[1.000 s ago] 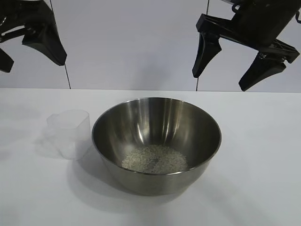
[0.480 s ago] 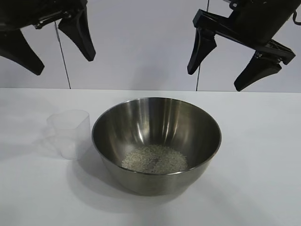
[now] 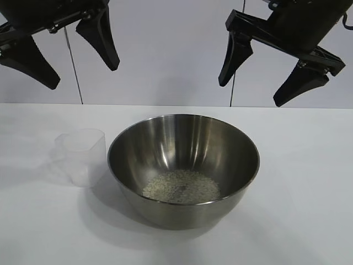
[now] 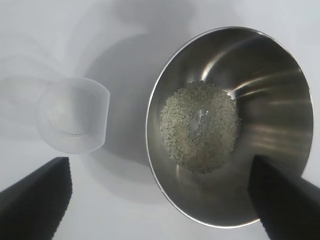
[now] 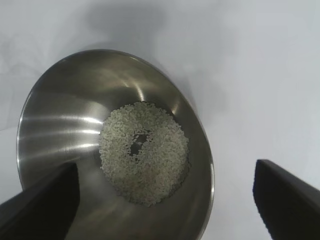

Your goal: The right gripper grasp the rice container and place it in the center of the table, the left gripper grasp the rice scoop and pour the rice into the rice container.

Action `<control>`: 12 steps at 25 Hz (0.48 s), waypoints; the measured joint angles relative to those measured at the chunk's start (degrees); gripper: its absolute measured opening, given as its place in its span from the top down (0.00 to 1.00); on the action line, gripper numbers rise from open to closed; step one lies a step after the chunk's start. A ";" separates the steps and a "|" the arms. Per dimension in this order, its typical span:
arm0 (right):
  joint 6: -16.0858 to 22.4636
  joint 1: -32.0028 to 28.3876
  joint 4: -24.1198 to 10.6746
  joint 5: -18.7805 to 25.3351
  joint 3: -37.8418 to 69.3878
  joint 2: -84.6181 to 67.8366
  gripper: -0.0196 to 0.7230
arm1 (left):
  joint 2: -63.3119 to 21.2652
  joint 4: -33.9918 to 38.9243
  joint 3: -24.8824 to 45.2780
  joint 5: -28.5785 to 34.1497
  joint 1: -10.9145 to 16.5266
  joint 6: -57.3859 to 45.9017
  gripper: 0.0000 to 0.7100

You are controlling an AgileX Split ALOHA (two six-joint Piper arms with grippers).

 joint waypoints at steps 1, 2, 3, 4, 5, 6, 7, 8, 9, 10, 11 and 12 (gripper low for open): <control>0.00 0.00 0.00 0.00 0.00 0.00 0.10 | 0.00 -0.05 0.00 0.00 0.00 0.00 0.03; 0.00 0.00 0.00 0.00 0.00 0.00 0.10 | 0.00 -0.05 0.00 0.00 0.00 0.00 0.03; 0.00 0.00 0.00 0.00 0.00 0.00 0.10 | 0.00 -0.05 0.00 -0.12 0.00 0.00 0.03; 0.00 0.00 0.00 0.00 0.00 0.00 0.10 | 0.00 -0.05 0.00 -0.25 0.00 0.00 0.03; 0.00 0.00 0.00 0.00 0.00 0.00 0.10 | 0.00 -0.05 0.00 -0.30 0.00 0.00 0.03; 0.00 0.00 0.00 0.00 0.00 0.00 0.10 | 0.00 -0.05 0.00 -0.30 0.00 0.00 0.03; 0.00 0.00 0.00 0.00 0.00 0.00 0.10 | 0.00 -0.05 0.00 -0.30 0.04 0.00 0.03; 0.00 0.00 0.00 0.00 0.00 0.00 0.10 | 0.00 -0.05 0.00 -0.30 0.06 0.00 0.03; 0.00 0.00 0.05 0.00 0.00 0.00 0.10 | 0.00 -0.05 0.00 -0.30 0.06 0.00 0.03; 0.00 0.00 0.05 0.00 0.00 0.00 0.10 | 0.00 -0.05 0.00 -0.30 0.06 0.00 0.03; 0.00 0.00 0.05 0.00 0.00 0.00 0.10 | 0.00 -0.05 0.00 -0.30 0.06 0.00 0.03; 0.00 0.00 0.05 0.00 0.00 0.00 0.10 | 0.00 -0.05 0.00 -0.30 0.06 0.00 0.03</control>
